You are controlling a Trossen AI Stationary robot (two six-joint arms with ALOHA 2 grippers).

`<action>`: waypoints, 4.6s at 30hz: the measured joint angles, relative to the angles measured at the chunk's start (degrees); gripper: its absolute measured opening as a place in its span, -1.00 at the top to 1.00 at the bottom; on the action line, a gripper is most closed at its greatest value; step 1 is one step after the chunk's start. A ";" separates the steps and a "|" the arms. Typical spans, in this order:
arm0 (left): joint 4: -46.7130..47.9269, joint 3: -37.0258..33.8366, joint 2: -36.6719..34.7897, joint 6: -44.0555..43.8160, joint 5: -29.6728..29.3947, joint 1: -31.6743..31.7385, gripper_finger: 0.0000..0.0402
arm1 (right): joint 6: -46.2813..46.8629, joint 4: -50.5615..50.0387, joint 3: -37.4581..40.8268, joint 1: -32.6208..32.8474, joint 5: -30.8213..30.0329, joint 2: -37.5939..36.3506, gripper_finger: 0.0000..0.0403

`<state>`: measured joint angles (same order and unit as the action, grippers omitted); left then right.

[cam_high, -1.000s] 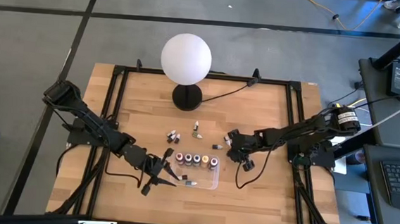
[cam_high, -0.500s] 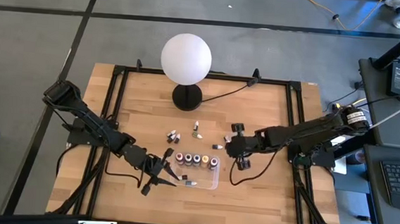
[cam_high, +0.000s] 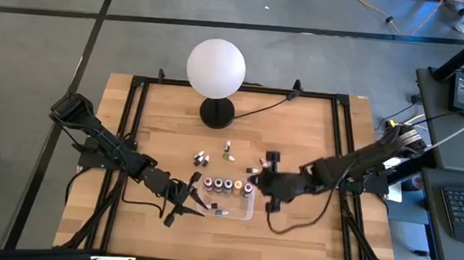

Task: Pick & Place food coloring
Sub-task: Put the small green food coloring bottle into the transparent bin, then put the small red food coloring bottle into the transparent bin

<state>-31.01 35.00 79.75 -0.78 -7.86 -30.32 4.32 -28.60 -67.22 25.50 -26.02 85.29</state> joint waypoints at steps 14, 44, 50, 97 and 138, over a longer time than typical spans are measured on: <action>0.49 0.02 0.00 -1.03 0.00 0.00 0.50 | 1.38 17.02 0.13 5.89 -2.91 19.34 0.57; 1.25 0.02 0.00 -1.01 0.00 0.00 0.50 | 1.22 17.27 -0.57 5.85 -1.49 23.37 0.49; 1.24 0.02 0.01 -1.01 0.00 0.01 0.52 | 1.27 17.32 -0.59 5.85 -1.47 23.37 0.35; 30.09 0.02 -8.50 -23.23 -18.56 1.22 0.52 | 22.36 25.49 41.26 6.98 -14.36 -19.07 0.32; 43.30 0.04 5.97 -37.51 -11.52 26.77 0.52 | 22.52 28.51 41.26 4.23 -14.29 -19.03 0.32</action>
<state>12.29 35.05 85.71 -38.28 -19.38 -3.56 26.84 -0.10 -25.96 29.74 -40.30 66.26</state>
